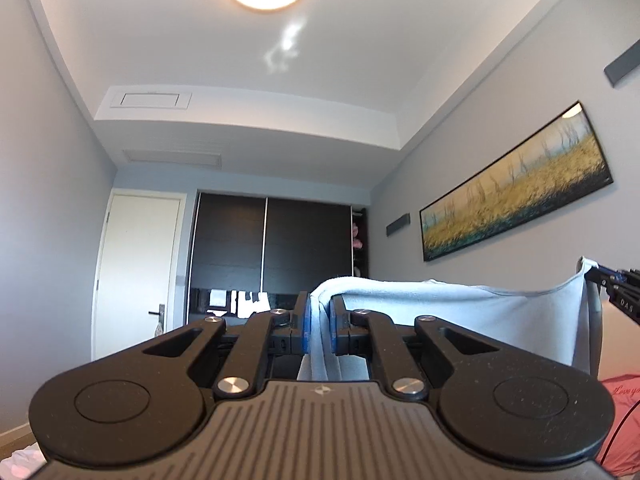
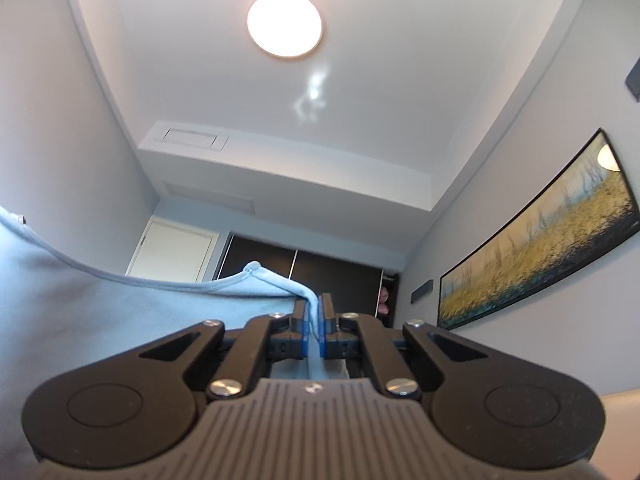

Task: Fold clothes
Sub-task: 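Lift the grey shirt up with both grippers and shake it out, then lower the grey shirt flat onto the bed with both grippers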

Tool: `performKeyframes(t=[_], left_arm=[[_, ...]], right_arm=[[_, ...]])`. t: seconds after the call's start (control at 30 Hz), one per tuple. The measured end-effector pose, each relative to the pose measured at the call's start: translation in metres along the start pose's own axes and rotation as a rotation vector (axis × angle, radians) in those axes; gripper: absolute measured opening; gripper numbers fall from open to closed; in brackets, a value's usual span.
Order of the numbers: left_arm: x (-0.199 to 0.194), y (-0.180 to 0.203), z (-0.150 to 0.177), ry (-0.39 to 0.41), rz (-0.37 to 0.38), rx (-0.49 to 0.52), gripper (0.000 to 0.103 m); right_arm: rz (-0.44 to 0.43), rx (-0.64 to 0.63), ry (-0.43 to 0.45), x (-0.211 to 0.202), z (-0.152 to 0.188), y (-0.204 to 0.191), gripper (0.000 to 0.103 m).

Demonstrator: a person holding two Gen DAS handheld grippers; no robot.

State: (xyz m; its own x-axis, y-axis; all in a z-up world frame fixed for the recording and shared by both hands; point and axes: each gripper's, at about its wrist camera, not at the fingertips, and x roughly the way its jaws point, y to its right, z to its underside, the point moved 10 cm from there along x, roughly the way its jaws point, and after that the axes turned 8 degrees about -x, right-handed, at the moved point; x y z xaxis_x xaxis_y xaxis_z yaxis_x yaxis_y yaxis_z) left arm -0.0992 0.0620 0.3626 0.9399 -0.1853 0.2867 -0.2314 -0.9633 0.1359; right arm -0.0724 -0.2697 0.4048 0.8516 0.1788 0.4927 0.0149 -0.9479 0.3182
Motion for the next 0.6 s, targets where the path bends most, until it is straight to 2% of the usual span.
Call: performKeyframes(t=[0.2, 0.37, 0.47, 0.6], left_arm=[[-0.021, -0.002, -0.006, 0.009, -0.008, 0.002, 0.007], [-0.022, -0.005, -0.001, -0.018, -0.009, 0.008, 0.007], [-0.003, -0.012, 0.020, -0.089, -0.026, 0.023, 0.007], [0.036, -0.032, 0.067, -0.225, -0.051, 0.028, 0.007]], right_arm=[[-0.008, -0.022, 0.044, -0.033, -0.019, 0.002, 0.006], [-0.019, -0.035, 0.059, -0.036, -0.023, 0.002, 0.006], [-0.036, -0.035, 0.022, -0.020, -0.006, -0.002, 0.006], [-0.067, -0.030, -0.067, 0.006, 0.038, -0.013, 0.006]])
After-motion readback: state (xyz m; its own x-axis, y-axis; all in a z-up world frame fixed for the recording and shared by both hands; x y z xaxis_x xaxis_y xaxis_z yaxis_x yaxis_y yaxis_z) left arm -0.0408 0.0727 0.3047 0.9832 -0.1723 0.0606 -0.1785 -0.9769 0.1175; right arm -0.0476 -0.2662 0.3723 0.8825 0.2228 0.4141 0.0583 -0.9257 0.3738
